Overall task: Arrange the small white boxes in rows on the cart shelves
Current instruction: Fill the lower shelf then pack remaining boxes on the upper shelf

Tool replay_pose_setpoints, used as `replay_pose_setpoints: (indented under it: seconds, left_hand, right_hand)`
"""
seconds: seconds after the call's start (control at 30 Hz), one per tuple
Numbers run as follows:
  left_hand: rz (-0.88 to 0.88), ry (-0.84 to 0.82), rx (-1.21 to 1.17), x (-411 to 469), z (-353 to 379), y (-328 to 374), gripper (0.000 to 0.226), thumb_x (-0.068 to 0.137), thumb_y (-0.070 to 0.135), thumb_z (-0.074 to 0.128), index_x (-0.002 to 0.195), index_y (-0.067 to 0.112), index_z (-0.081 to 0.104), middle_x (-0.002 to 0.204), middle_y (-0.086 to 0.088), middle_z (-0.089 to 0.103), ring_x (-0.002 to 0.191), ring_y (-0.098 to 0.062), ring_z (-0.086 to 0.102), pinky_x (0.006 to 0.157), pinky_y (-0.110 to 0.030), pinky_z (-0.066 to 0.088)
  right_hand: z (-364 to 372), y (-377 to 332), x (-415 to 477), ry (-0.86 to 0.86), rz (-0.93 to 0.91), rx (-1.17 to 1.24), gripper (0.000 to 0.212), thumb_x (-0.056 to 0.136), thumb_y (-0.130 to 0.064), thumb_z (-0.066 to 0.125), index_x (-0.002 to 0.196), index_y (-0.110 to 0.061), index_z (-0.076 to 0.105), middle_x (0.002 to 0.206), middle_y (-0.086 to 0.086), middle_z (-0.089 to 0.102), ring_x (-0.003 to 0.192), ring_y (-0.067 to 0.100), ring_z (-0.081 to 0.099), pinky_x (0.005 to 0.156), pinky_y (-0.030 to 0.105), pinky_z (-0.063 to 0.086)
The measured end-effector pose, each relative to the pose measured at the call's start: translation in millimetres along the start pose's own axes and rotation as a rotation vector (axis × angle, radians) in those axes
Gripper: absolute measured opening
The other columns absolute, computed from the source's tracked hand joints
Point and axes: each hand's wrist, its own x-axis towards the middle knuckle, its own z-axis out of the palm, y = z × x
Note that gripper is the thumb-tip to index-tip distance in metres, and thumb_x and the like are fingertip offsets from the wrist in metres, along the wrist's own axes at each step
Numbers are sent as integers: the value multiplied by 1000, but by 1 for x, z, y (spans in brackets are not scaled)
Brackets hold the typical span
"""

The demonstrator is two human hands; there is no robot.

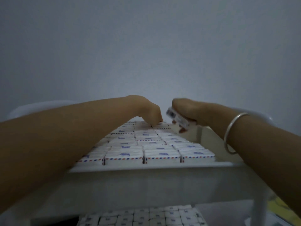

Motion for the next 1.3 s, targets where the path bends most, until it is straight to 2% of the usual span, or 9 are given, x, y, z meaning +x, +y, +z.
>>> replay_pose_setpoints:
  seconds: [0.1,0.17,0.37,0.5,0.7,0.87,1.03,1.17,1.3]
  left_hand:
    - [-27,1,-40,-24,-5,1,35,98,13,32,126,7,51,123,-2,46,107,-25,46,93,-33,36]
    - [-27,62,-61,-48,-10,8,44,99,16,31,139,8,46,142,-7,47,126,-27,48,109,-38,36]
    - [225,184,-161,-130,0,49,40,103,20,31,135,9,52,141,-5,51,126,-20,48,108,-33,36]
    - [395,231,-257,-165,25,64,38,105,30,28,134,20,49,134,-3,55,119,-19,51,106,-34,36]
    - [353,304,-165,-169,39,55,44,104,40,22,139,22,42,137,-4,54,122,-22,50,105,-40,37]
    - [316,426,-115,-168,51,58,45,102,44,23,137,22,41,137,-4,54,122,-24,51,102,-42,39]
    - [401,775,-287,-199,68,52,43,101,30,42,143,22,44,149,5,43,136,-10,39,114,-31,28]
    - [398,1019,-475,-247,106,35,28,92,17,49,116,19,64,112,10,62,105,-3,55,92,-17,41]
    - [257,957,-608,-299,175,16,18,93,17,51,96,26,67,92,23,61,88,6,57,75,-5,40]
  right_hand:
    - [-15,-9,-15,133,-120,128,24,95,-21,34,91,-9,54,93,18,59,79,28,54,81,43,49]
    - [-23,-5,-30,151,-122,108,28,96,-24,39,106,-9,61,100,14,65,85,24,57,86,38,48]
    - [-45,30,-113,393,-432,-250,7,93,-39,57,93,-33,62,88,-12,60,77,3,57,54,18,43]
    - [-50,51,-146,234,-432,-211,3,88,-35,63,89,-34,66,90,-14,65,81,2,62,63,14,45]
    - [-52,65,-160,27,-389,-176,7,91,-27,62,93,-29,68,91,-13,68,83,0,63,72,12,47]
    - [-48,67,-162,94,-415,-337,15,94,-32,55,96,-28,70,94,-17,66,89,1,59,74,15,44]
    - [-41,67,-169,210,-408,-426,32,99,-7,37,119,-22,56,118,-4,62,104,11,58,89,24,44]
    - [-12,61,-188,398,-604,-329,42,95,1,34,126,-19,54,127,-4,58,116,8,51,95,17,36]
    - [53,36,-226,453,-905,-154,32,89,1,46,107,-20,62,105,-8,63,97,4,54,84,11,40]
